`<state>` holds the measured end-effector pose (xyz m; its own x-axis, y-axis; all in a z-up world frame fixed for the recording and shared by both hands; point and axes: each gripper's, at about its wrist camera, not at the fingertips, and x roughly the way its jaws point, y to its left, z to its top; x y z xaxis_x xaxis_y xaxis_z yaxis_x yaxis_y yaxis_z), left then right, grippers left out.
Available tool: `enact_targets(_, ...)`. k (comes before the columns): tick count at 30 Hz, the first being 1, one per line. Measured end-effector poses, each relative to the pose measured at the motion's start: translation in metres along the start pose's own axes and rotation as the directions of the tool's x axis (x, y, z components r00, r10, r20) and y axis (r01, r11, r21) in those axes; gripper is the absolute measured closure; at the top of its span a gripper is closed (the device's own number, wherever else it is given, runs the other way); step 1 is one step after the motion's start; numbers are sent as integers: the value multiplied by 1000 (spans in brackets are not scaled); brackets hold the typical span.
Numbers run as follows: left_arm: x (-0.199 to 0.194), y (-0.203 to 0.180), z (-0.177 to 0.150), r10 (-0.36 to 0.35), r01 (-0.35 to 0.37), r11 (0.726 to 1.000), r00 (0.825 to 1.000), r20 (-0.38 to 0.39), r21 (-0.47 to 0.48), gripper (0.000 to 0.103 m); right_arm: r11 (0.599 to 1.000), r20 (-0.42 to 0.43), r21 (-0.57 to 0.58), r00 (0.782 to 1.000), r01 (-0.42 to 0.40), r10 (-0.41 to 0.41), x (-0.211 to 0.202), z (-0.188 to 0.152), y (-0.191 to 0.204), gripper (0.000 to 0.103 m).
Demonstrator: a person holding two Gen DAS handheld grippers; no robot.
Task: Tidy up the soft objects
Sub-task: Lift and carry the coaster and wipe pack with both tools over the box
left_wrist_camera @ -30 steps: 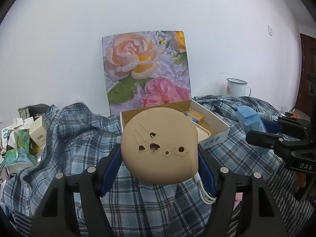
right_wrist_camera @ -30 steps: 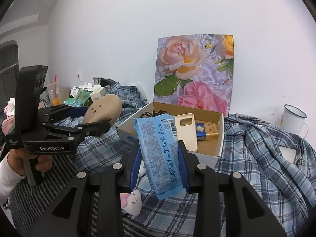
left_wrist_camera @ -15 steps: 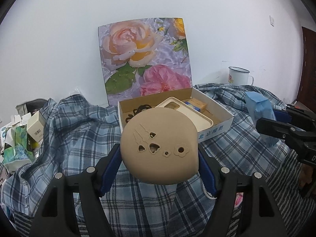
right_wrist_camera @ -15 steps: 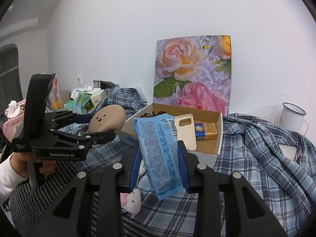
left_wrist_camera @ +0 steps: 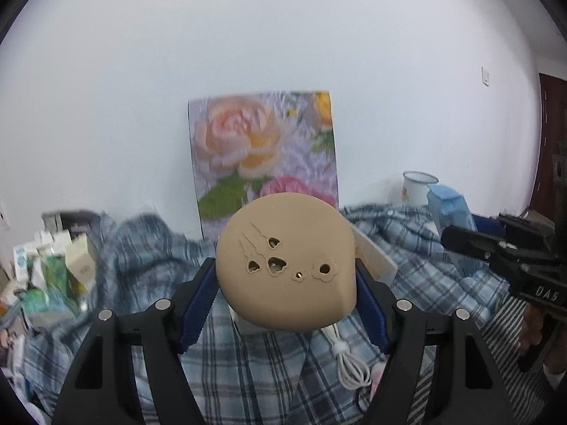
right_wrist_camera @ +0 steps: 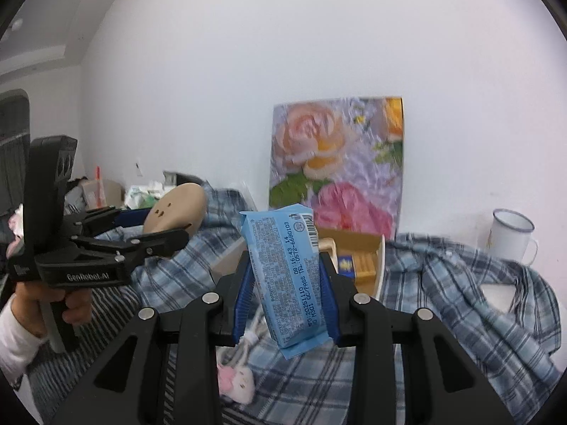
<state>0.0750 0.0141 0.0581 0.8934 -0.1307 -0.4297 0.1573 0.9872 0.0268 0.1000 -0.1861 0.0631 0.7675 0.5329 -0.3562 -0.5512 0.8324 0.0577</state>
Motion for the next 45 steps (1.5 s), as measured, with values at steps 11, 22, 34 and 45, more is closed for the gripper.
enact_targets(11,-18,3,62,33,-33,999,997,63,-5,28,997,127,-77,992,22,-12,-32,87,15,69)
enact_targets(22,-30,7,113,37,-36,999,990,137,-11,28,993,175,-119,984,2,19,-22,132,27,69)
enact_targets(34,-3,12,142,57,-55,998,987,153,-16,28,989,217,-148,976,15,18,2,163,32,69)
enact_targets(45,45,28,134,82,-77,996,992,96,-50,28,998,197,-59,980,28,-16,38,142,-5,69)
